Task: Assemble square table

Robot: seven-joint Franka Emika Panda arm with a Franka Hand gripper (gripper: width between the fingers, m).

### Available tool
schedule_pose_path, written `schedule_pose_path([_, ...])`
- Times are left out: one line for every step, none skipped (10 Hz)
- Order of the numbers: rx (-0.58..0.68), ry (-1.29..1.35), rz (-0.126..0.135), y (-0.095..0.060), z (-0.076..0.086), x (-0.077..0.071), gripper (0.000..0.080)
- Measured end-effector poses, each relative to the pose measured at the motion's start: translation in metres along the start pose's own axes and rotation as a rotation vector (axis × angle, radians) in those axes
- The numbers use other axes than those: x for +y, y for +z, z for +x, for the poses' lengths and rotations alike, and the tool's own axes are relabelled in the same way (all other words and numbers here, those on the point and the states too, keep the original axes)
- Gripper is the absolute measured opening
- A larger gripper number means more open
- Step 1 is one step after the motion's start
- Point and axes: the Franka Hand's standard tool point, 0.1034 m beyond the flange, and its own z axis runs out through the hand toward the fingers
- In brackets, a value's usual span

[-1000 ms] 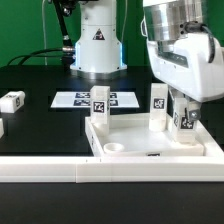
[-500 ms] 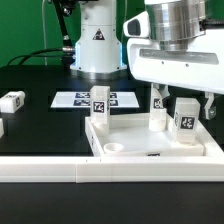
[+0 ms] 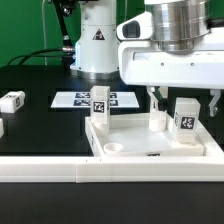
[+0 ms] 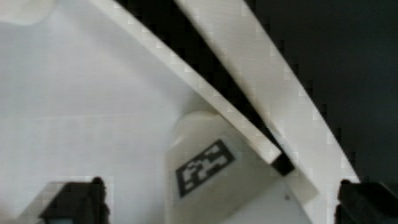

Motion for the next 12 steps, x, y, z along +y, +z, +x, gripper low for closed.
schedule_pose_path([-0.006, -0.126, -0.048, -0.002, 0.000, 0.001, 0.0649])
schedule_pose_path([-0.011, -0.215, -0.086, -0.003, -0.001, 0.001, 0.0649])
schedule_pose_path([-0.008, -0.328, -0.119, -0.005, -0.001, 0.001, 0.0649])
schedule_pose_path([-0.009, -0.400, -0.121, -0.005, 0.001, 0.001, 0.0649])
schedule_pose_path([-0.009, -0.421, -0.118, -0.006, 0.004, 0.004, 0.0649])
schedule_pose_path([-0.004, -0.440, -0.109, -0.009, 0.008, 0.004, 0.0649])
schedule_pose_path([0.003, -0.405, -0.086, -0.010, 0.011, 0.003, 0.0649])
schedule_pose_path([0.010, -0.398, -0.080, -0.011, 0.013, 0.004, 0.0649])
schedule_pose_path([0.016, -0.397, -0.078, -0.011, 0.015, 0.004, 0.0649])
schedule_pose_path([0.021, -0.394, -0.076, -0.012, 0.016, 0.004, 0.0649])
schedule_pose_path([0.020, -0.395, -0.076, -0.012, 0.016, 0.004, 0.0649])
schedule_pose_path([0.020, -0.395, -0.076, -0.012, 0.016, 0.004, 0.0558])
